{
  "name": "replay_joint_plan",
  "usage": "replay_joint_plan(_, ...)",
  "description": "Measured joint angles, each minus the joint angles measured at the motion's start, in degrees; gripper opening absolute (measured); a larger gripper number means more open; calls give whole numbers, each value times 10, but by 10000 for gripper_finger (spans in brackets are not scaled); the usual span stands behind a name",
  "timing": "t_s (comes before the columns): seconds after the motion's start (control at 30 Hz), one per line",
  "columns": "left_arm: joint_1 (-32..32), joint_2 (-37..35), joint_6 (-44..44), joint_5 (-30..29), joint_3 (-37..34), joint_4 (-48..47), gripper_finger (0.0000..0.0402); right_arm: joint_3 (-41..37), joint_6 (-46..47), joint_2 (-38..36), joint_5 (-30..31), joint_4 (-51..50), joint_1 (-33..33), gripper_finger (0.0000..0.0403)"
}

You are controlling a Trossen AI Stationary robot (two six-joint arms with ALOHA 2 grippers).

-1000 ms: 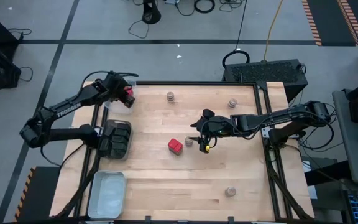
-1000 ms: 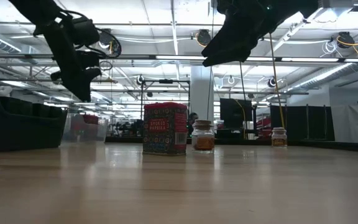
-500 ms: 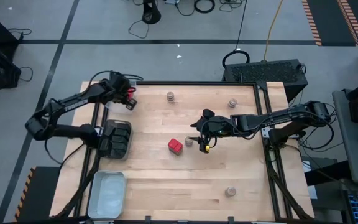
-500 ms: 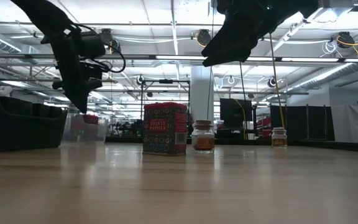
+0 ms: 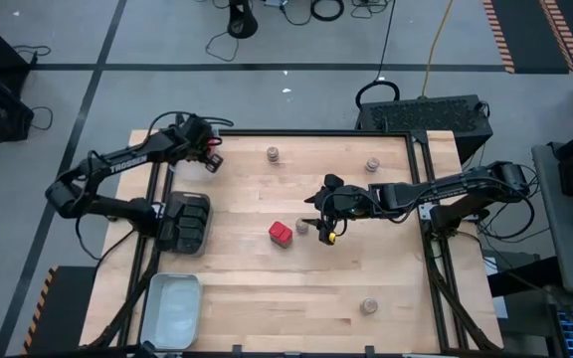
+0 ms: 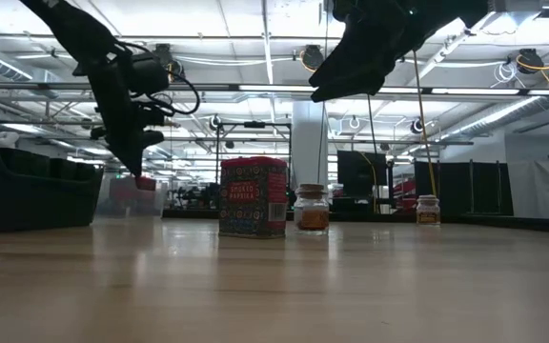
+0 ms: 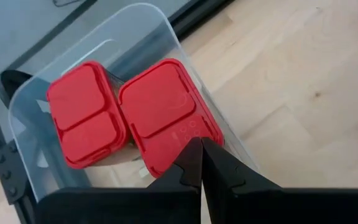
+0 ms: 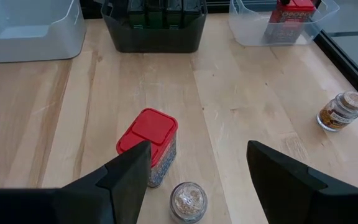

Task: Sort spices by type
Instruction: Put the red seasoning can into the transparent bin

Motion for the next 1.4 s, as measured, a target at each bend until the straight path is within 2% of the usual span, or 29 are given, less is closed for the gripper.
replay_joint_plan(0.2,2,3,13,-21,-2,31,6,0,0,0,0,0,0,247)
replay_joint_plan(0.6,42,3,34,-22,-2,54,6,0,4,0,0,0,0,247)
replay_joint_plan(0.9,24,-51,35,-9,17,48,6,0,45,0,0,0,0,247)
replay_joint_plan(1.0,8,-90,34,36,18,44,6,2,81,0,0,-1,-1,247)
replay_joint_plan(1.23,-49,-163,1,218,18,36,6,33,137,12,-2,-4,-1,247)
replay_joint_plan(1.4,-95,-181,0,394,18,32,6,75,154,68,-4,-29,3,247)
